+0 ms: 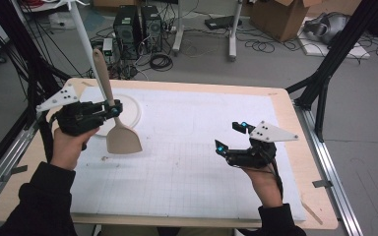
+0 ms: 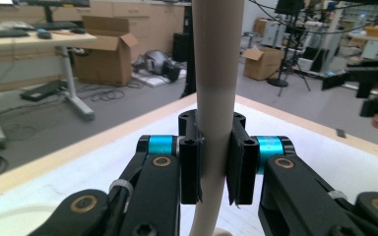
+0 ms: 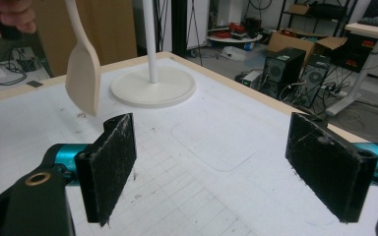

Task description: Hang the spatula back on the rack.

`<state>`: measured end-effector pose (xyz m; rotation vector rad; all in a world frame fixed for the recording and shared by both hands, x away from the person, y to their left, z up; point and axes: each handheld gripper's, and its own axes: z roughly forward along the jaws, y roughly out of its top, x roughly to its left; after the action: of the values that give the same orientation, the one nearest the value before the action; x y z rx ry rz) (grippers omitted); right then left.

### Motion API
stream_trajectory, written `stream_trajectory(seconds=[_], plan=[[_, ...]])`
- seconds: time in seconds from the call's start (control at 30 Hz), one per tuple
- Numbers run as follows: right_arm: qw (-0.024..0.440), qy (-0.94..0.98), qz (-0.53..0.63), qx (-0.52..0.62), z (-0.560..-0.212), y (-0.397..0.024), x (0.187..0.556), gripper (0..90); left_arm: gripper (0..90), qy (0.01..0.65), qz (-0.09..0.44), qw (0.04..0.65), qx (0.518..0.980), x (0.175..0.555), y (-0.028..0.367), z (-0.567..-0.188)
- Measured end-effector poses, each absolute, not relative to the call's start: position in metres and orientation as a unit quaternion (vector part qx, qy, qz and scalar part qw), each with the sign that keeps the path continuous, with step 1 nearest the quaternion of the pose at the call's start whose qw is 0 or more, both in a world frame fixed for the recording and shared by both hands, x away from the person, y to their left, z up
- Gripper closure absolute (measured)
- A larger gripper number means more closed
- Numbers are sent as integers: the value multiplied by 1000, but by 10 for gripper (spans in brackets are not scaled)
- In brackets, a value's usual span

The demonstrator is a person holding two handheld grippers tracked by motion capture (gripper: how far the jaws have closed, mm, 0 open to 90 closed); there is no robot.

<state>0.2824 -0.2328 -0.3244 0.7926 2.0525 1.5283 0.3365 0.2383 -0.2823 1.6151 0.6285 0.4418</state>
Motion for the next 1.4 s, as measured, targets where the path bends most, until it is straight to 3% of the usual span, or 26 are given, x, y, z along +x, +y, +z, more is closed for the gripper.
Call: stream_trajectory(seconds=[0.5, 1.4], plan=[[243, 740, 559, 285, -325, -238, 282, 185, 782, 330, 213, 615, 684, 380, 274, -254], [234, 746, 551, 292, -333, -243, 284, 185, 782, 379, 230, 581, 682, 416, 285, -251]])
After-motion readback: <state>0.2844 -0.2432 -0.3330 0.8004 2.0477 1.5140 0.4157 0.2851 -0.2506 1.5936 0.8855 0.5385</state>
